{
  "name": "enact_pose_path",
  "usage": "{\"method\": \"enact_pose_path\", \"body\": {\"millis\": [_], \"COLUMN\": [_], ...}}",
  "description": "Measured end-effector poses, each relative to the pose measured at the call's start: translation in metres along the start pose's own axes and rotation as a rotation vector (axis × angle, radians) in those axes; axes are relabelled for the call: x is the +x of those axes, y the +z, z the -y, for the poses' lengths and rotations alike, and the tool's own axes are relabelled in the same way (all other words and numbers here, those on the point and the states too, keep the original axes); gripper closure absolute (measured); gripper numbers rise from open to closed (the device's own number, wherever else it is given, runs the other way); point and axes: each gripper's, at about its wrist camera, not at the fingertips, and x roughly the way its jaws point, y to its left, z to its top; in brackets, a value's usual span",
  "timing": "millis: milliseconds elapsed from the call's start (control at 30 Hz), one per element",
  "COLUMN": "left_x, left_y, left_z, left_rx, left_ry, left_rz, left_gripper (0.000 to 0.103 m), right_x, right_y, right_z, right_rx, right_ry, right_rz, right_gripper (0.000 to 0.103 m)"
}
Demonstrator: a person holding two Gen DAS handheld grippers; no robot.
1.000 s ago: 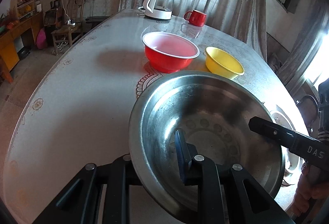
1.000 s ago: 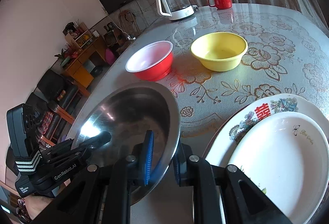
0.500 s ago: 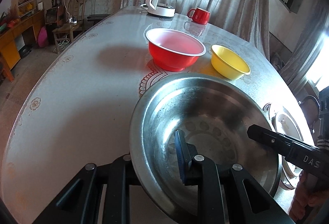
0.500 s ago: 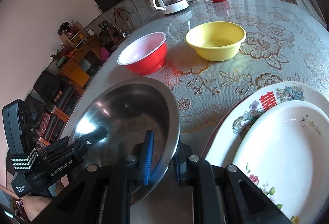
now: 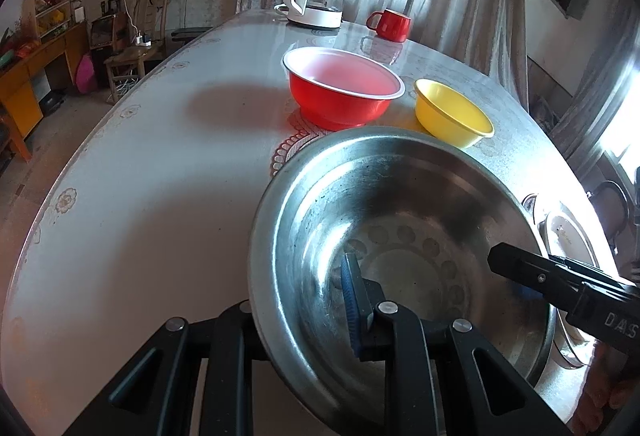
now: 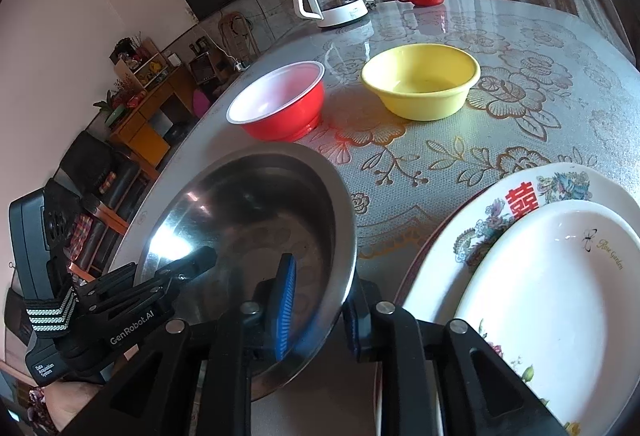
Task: Organize plates and bowls
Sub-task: 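Lower the steel bowl onto the plate stack and open both grippers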
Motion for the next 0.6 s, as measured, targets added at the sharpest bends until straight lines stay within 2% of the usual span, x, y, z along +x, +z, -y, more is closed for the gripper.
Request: {"method": "enact_pose_path", "body": {"millis": [200,433,600], "left_x": [-0.007,-0.011,-0.013], "left_y": [-0.004,-0.010,-0.014], "left_z": [-0.010,-0.011,-0.005], "left_rx": [-0.034,-0.035,-0.016], "left_ry": [0.007,0.011,0.002], "left_rz": [0.009,0.013,0.007], "left_gripper": [0.061,0.061,0.065], "right_x": [-0.006,-0.025,-0.042], "right_y": [-0.003,-0.008,-0.005], "right_z": [0.000,0.000,-0.001], "right_rx": [0.014,0.001,0.012], "right_ry": [0.007,-0.035,-0.047], "right_rz": [-0.029,0.011,0.083], "right_gripper": [0.070,0.065,0.065]}}
